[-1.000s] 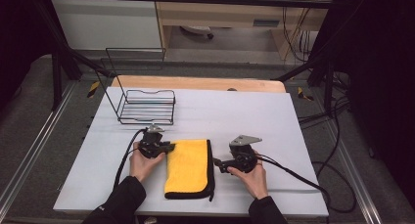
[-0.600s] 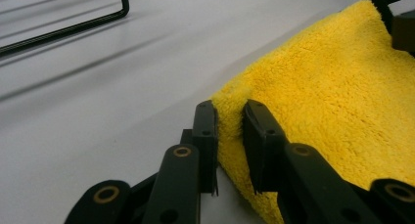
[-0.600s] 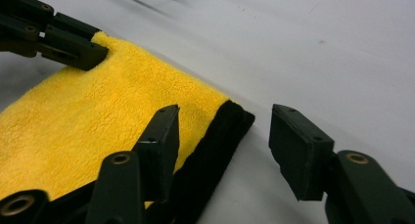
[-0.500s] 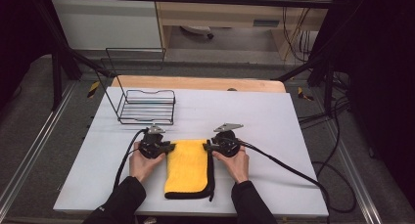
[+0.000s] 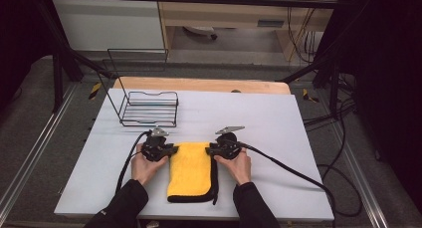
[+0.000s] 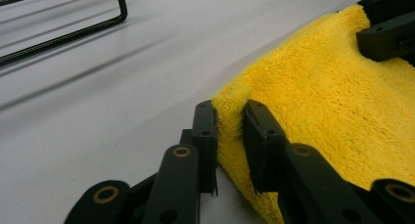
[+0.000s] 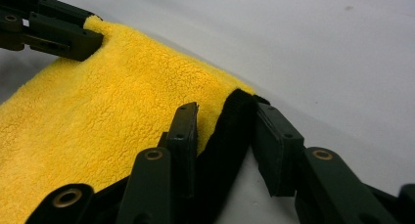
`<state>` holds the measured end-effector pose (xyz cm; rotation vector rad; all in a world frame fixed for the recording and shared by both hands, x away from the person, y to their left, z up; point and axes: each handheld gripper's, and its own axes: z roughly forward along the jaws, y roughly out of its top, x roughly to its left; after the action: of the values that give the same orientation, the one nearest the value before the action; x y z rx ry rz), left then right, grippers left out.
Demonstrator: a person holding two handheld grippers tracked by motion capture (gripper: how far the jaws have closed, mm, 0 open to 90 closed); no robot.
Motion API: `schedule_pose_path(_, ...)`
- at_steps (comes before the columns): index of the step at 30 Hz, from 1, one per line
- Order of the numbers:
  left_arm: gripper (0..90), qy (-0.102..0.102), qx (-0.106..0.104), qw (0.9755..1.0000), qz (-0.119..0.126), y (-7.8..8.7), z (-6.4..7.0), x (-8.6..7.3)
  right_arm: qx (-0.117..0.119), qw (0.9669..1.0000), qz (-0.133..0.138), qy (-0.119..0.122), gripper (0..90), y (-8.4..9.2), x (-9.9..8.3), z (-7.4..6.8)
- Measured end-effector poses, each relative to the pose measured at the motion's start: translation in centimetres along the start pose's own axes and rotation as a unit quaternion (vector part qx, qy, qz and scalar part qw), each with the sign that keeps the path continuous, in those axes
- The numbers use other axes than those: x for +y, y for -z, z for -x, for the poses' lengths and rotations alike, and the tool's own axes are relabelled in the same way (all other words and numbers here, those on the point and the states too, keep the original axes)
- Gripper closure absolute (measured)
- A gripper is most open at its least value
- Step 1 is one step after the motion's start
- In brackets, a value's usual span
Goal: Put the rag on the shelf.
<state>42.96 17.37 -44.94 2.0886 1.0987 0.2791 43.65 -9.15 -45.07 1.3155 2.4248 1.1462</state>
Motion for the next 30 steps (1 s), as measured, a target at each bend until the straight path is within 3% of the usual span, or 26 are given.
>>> schedule_pose_path(5, 79.3, -0.005, 0.001, 1.0000, 0.001, 0.0, 0.1, 0.1, 0.018, 0.9996, -0.009, -0.020, 75.0, -0.1, 0.2, 0.2)
schedule_pose_path(11, 81.8, 0.006, -0.010, 0.9999, 0.002, 0.2, -0.2, 0.1, 0.021, 0.9994, -0.007, -0.027, 79.8, 0.1, 0.3, 0.3)
schedule_pose_path(17, 82.6, 0.009, -0.017, 0.9998, 0.008, 0.9, -0.4, 0.2, 0.021, 0.9996, 0.006, -0.018, 81.0, 0.8, 0.5, 0.1)
schedule_pose_path(30, 82.9, 0.002, -0.032, 0.9982, 0.050, 3.3, 0.1, 0.6, 0.029, 0.9977, 0.060, 0.004, 81.2, 3.0, 0.6, -1.0)
